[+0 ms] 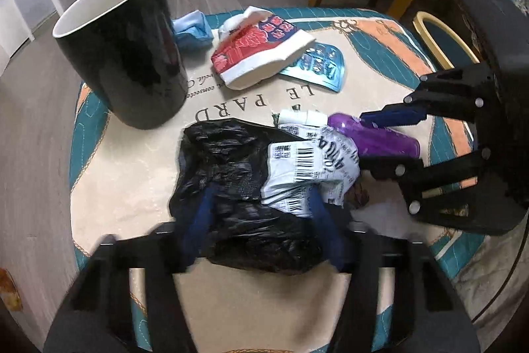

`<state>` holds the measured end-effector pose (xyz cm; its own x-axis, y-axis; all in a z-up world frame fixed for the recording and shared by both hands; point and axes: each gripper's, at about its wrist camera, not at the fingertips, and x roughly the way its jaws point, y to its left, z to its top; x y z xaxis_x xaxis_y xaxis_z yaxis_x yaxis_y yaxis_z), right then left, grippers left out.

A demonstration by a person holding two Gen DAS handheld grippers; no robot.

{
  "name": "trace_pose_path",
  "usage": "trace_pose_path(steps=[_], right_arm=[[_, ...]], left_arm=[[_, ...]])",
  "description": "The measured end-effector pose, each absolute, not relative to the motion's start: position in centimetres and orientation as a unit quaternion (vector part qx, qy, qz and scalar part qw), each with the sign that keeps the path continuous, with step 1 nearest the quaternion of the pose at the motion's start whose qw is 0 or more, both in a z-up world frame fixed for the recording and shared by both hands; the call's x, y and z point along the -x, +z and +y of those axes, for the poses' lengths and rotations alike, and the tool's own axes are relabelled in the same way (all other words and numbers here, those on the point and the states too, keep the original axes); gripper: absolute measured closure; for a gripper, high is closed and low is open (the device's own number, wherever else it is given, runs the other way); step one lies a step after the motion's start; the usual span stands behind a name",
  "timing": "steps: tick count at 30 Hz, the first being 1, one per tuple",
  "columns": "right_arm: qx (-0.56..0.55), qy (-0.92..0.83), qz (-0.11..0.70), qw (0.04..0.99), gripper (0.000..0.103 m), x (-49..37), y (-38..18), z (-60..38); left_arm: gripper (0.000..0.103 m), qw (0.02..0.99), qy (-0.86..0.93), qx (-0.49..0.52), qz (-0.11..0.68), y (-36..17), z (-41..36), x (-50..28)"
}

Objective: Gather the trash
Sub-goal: 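Grasp the black plastic bag with the left tool while the right tool grasps the purple spray bottle, then carry the black bag and spray bottle over the teal bin and open both tools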

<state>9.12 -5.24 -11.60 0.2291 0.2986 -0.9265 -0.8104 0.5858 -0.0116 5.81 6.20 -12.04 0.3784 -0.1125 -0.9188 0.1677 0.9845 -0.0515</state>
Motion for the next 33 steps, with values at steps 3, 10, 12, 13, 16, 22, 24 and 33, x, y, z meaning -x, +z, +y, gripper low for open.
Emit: trace_pose_path(steps=[3, 10, 12, 13, 16, 22, 24, 33], right_arm=[[0.248, 0.371, 0.497, 0.744, 0.068, -9.1, -10.8, -5.8], [0.227, 0.345, 0.489, 0.769, 0.069, -7.9, -7.8, -7.9], [0.216, 0.342, 0.482, 0.778, 0.069, -7.6, -6.8, -8.6], [0.208, 0.340, 0.478, 0.783, 0.069, -7.6, -6.3, -9.1], [0.202, 0.324, 0.470, 0.796, 0.069, -6.7, -5.0, -10.3], [0.154, 0.290, 0.442, 0.835, 0.069, -6.9, -1.1, -13.1], [0.130, 0.273, 0.430, 0.851, 0.069, -6.8, 0.6, -14.7], [0.029, 0.206, 0.411, 0.887, 0.069, -8.4, 4.0, -21.3]], left_arm=[[0.062, 0.829, -0.090, -0.027, 0.551, -11.4, 6.3, -5.6], [0.091, 0.847, -0.093, -0.029, 0.522, -8.4, 6.3, -4.1], [0.091, 0.853, -0.094, -0.027, 0.512, -7.6, 6.3, -3.8], [0.091, 0.855, -0.096, -0.030, 0.508, -7.2, 6.2, -3.3], [0.091, 0.856, -0.101, -0.043, 0.505, -6.8, 5.7, -2.5], [0.091, 0.873, -0.116, -0.050, 0.470, -4.4, 4.4, -2.0], [0.091, 0.880, -0.119, -0.052, 0.458, -3.4, 4.2, -1.8], [0.091, 0.898, -0.134, -0.033, 0.418, -0.6, 3.8, -2.1]])
